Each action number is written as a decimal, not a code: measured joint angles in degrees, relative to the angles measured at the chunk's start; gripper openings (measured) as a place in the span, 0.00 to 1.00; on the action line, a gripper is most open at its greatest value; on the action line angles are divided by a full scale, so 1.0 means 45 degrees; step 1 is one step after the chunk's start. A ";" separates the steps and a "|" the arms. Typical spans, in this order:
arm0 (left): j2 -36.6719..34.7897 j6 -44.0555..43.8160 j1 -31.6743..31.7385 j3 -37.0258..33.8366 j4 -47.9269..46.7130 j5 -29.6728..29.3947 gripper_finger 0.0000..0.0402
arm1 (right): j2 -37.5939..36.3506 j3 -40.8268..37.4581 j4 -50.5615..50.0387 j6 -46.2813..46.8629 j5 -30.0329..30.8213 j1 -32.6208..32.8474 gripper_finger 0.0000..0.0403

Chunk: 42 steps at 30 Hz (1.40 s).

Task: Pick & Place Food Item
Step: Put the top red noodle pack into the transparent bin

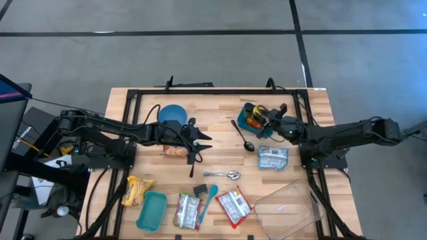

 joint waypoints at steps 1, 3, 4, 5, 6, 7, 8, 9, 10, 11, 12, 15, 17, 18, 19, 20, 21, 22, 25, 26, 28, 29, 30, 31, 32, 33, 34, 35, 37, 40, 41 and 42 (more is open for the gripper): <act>0.0000 0.0005 0.0000 0.0000 0.0000 0.0000 0.36 | -0.0234 0.0000 0.0000 0.0000 0.0000 0.0000 0.20; 0.0000 0.0005 0.0004 0.0000 0.0000 0.0003 0.36 | -0.0696 0.0000 -0.0029 0.0010 -0.0010 0.0015 0.20; 0.0000 0.0002 0.0003 0.0000 0.0000 0.0000 0.36 | -0.0915 0.0000 -0.0020 0.0013 -0.0011 0.0044 0.20; 0.0000 0.0003 0.0002 0.0000 0.0000 0.0000 0.36 | -0.1103 0.0000 -0.0018 0.0016 -0.0010 0.0107 0.20; 0.0000 0.0000 0.0002 0.0000 0.0000 0.0000 0.36 | -0.1272 0.0000 -0.0026 0.0030 -0.0015 0.0178 0.20; 0.0000 0.0000 -0.0001 0.0005 0.0000 0.0000 0.36 | -0.1446 0.0000 -0.0031 0.0034 -0.0022 0.0273 0.20; 0.0000 0.0000 0.0004 0.0000 0.0000 0.0000 0.36 | -0.1605 0.0000 -0.0026 0.0034 -0.0032 0.0385 0.20; 0.0000 0.0005 -0.0001 0.0000 0.0000 0.0000 0.36 | -0.1742 0.0000 -0.0026 0.0039 -0.0039 0.0506 0.20; 0.0000 0.0003 0.0004 0.0000 0.0000 0.0000 0.36 | -0.1858 0.0000 -0.0026 0.0039 -0.0039 0.0637 0.20; 0.0000 0.0002 0.0003 0.0002 0.0000 0.0000 0.36 | -0.1969 0.0000 -0.0036 0.0039 -0.0039 0.0794 0.20; 0.0000 0.0005 0.0004 0.0000 0.0000 0.0000 0.36 | -0.2072 0.0000 -0.0045 0.0039 -0.0043 0.0951 0.20; 0.0000 0.0005 0.0004 0.0002 0.0000 0.0000 0.36 | -0.2301 0.0000 -0.0082 0.0041 -0.0053 0.1434 0.20; 0.0000 0.0005 0.0003 0.0004 -0.0005 0.0000 0.36 | -0.2409 0.0000 -0.0090 0.0044 -0.0053 0.1756 0.20; 0.0000 0.0002 0.0000 0.0003 -0.0026 0.0000 0.36 | -0.2450 0.0000 -0.0084 0.0044 -0.0053 0.1908 0.20; 0.0000 -0.0001 0.0004 0.0006 -0.0093 0.0000 0.36 | -0.2455 0.0000 -0.0075 0.0044 -0.0053 0.2051 0.20; 0.0000 -0.0039 0.0000 0.0015 -0.0235 0.0000 0.36 | -0.2446 0.0000 -0.0098 0.0044 -0.0053 0.2198 0.20; 0.0000 -0.0177 0.0002 0.0015 -0.0425 0.0000 0.36 | -0.2441 0.0000 -0.0131 0.0044 -0.0053 0.2331 0.20; 0.0000 -0.0329 0.0001 0.0015 -0.0661 0.0000 0.36 | -0.2440 0.0000 -0.0133 0.0044 -0.0053 0.2464 0.20; -0.0092 -0.0713 -0.0001 0.0015 -0.1665 0.0000 0.36 | -0.2410 0.0000 -0.0360 0.0044 -0.0053 0.2836 0.20; -0.0134 -0.0841 0.0003 0.0015 -0.1958 0.0000 0.36 | -0.2401 0.0000 -0.0532 0.0049 -0.0053 0.2940 0.20; -0.0314 -0.1058 0.0004 0.0017 -0.2743 0.0017 0.36 | -0.2397 0.0000 -0.0747 0.0048 -0.0048 0.3117 0.20; -0.0444 -0.1196 0.0004 0.0007 -0.3132 0.0033 0.36 | -0.2401 0.0000 -0.0780 0.0048 -0.0044 0.3170 0.20; -0.0545 -0.1363 0.0002 0.0013 -0.3327 0.0032 0.36 | -0.2401 0.0000 -0.0804 0.0044 -0.0044 0.3221 0.20; -0.0706 -0.1569 0.0004 0.0019 -0.3739 0.0031 0.36 | -0.2401 0.0000 -0.0818 0.0044 -0.0044 0.3265 0.20; -0.0898 -0.1700 0.0004 0.0019 -0.4175 -0.0014 0.36 | -0.2401 0.0000 -0.0797 0.0049 -0.0040 0.3301 0.20; -0.1099 -0.1840 0.0001 0.0019 -0.4514 -0.0191 0.36 | -0.2401 0.0000 -0.0789 0.0049 -0.0022 0.3341 0.20; -0.1293 -0.2000 -0.0001 0.0019 -0.4893 -0.0509 0.36 | -0.2401 0.0000 -0.0797 0.0049 -0.0015 0.3369 0.20; -0.1476 -0.2170 -0.0006 0.0019 -0.5280 -0.0930 0.36 | -0.2401 0.0000 -0.0796 0.0049 -0.0016 0.3366 0.20; -0.1873 -0.2593 -0.0006 0.0015 -0.6363 -0.1966 0.36 | -0.2401 0.0000 -0.0784 0.0049 -0.0017 0.3364 0.20; -0.2344 -0.3484 -0.0006 0.0015 -0.7756 -0.3756 0.36 | -0.2401 0.0000 -0.0770 0.0049 -0.0015 0.3356 0.20; -0.2431 -0.3788 -0.0006 0.0015 -0.8113 -0.4281 0.36 | -0.2401 0.0000 -0.0779 0.0049 -0.0015 0.3361 0.20; -0.2509 -0.4120 -0.0001 0.0015 -0.8544 -0.4755 0.36 | -0.2401 0.0000 -0.0799 0.0049 -0.0015 0.3358 0.20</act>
